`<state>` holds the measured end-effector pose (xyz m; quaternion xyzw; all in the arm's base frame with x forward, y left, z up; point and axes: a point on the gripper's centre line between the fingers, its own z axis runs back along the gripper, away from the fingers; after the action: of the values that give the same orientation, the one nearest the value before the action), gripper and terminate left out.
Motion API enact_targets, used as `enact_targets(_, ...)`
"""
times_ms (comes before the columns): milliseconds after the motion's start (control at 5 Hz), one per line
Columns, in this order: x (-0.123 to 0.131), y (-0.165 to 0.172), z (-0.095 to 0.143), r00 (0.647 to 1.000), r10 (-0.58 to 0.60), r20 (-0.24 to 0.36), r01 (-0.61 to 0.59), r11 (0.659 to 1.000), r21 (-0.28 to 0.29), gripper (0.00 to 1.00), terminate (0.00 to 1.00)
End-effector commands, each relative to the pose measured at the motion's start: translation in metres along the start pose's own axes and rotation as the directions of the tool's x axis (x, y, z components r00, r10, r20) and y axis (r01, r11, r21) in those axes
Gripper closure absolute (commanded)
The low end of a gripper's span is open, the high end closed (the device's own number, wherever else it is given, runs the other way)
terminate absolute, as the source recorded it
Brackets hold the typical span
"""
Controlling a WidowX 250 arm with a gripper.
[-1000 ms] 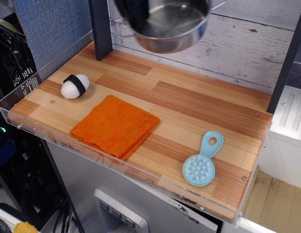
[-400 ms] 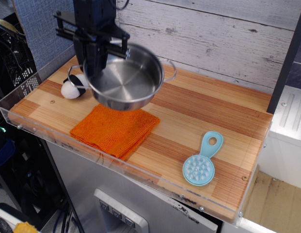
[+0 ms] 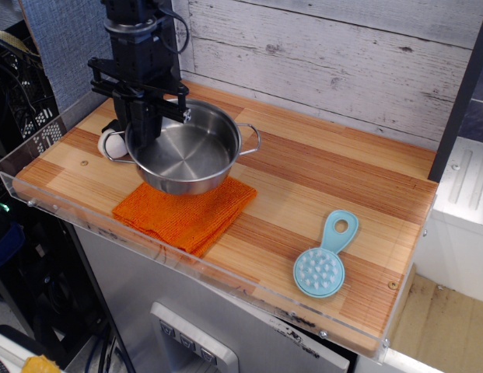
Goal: Place the pot on the orange cloth.
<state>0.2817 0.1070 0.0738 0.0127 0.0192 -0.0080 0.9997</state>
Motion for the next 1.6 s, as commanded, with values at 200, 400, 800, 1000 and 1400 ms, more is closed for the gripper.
enact_targets(200,-0.008,0.003,-0.006,0.999,-0.037,-0.015,0.037,0.999,0.01,1.0,0.0)
enact_targets(400,-0.01,0.006,-0.015,0.999,-0.031,-0.043,0.031,0.999,0.008,1.0,0.0)
enact_targets(800,-0.015,0.013,-0.027,0.996,-0.018,-0.085,0.019,1.0,0.015,1.0,0.0)
enact_targets(1000,-0.015,0.013,-0.027,0.994,-0.018,-0.105,0.018,1.0,0.002,1.0,0.0)
enact_targets(1400,-0.011,0.012,-0.001,0.998,0.026,-0.05,-0.029,0.998,-0.047,0.0,0.0)
